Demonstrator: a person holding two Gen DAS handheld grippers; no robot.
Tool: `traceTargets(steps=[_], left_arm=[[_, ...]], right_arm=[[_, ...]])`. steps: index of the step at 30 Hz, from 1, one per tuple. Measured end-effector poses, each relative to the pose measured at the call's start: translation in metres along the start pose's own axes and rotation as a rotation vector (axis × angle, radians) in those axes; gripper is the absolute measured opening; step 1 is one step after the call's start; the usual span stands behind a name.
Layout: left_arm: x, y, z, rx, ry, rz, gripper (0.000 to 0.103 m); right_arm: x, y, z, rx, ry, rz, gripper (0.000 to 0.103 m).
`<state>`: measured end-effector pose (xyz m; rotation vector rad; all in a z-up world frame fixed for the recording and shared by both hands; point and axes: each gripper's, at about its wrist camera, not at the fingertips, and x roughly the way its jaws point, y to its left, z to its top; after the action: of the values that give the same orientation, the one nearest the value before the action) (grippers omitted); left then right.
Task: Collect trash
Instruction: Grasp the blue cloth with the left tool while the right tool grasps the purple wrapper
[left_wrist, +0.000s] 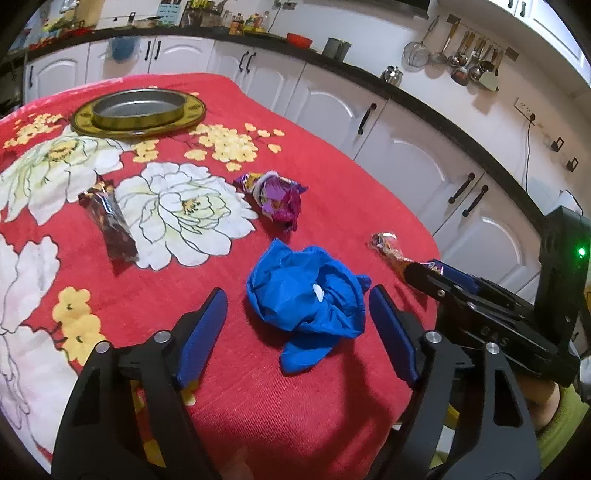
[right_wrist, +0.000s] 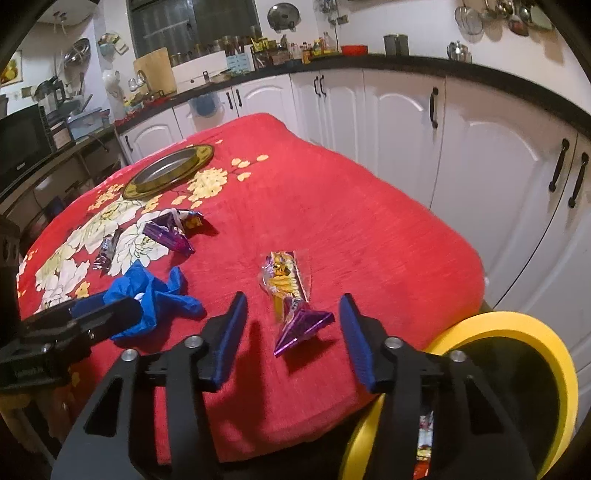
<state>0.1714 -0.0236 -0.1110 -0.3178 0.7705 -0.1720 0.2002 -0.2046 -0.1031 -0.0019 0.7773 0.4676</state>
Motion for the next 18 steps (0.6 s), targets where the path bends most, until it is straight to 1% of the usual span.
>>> traceTargets(steps=[1, 2, 3, 4, 6, 8, 10, 11, 12, 13, 14, 16, 18], left_arm=[[0.001, 0.000, -0.001, 0.001, 0.002, -0.001, 0.069], [0.001, -0.001, -0.001, 0.002, 0.003, -0.002, 0.069], [0.002, -0.001, -0.002, 0.005, 0.004, -0.003, 0.065], [0.002, -0.001, -0.002, 0.005, 0.005, -0.004, 0.060], [0.003, -0.001, -0.002, 0.004, 0.006, -0.004, 0.057], [0.002, -0.001, -0.003, 0.003, 0.003, -0.006, 0.051], [0.004, -0.001, -0.003, 0.003, 0.005, -0.009, 0.042], [0.004, -0.001, -0.003, 0.006, 0.007, -0.009, 0.039], [0.004, -0.001, -0.003, 0.009, 0.009, -0.010, 0.032], [0.004, -0.002, -0.003, 0.015, 0.012, -0.013, 0.028], [0.005, -0.003, -0.003, 0.018, 0.014, -0.016, 0.026], [0.004, -0.005, -0.004, 0.029, 0.016, -0.021, 0.018], [0.003, -0.007, -0.005, 0.037, 0.016, -0.026, 0.015]], right_arm=[[0.003, 0.000, 0.000, 0.006, 0.009, 0.006, 0.037], [0.005, 0.000, -0.001, 0.008, 0.016, 0.012, 0.034], [0.006, 0.001, -0.002, 0.006, 0.021, 0.014, 0.029], [0.007, 0.002, -0.003, 0.003, 0.024, 0.014, 0.029], [0.006, 0.005, -0.005, -0.006, 0.020, 0.013, 0.029], [0.003, 0.009, -0.007, -0.018, 0.021, 0.019, 0.029], [0.000, 0.011, -0.008, -0.027, 0.019, 0.023, 0.028], [-0.002, 0.013, -0.010, -0.031, 0.018, 0.027, 0.028], [-0.004, 0.014, -0.012, -0.031, 0.018, 0.029, 0.028], [-0.005, 0.015, -0.013, -0.030, 0.020, 0.033, 0.028], [-0.007, 0.015, -0.014, -0.028, 0.022, 0.038, 0.028], [-0.010, 0.016, -0.017, -0.025, 0.022, 0.043, 0.028], [-0.015, 0.017, -0.020, -0.022, 0.023, 0.047, 0.028]])
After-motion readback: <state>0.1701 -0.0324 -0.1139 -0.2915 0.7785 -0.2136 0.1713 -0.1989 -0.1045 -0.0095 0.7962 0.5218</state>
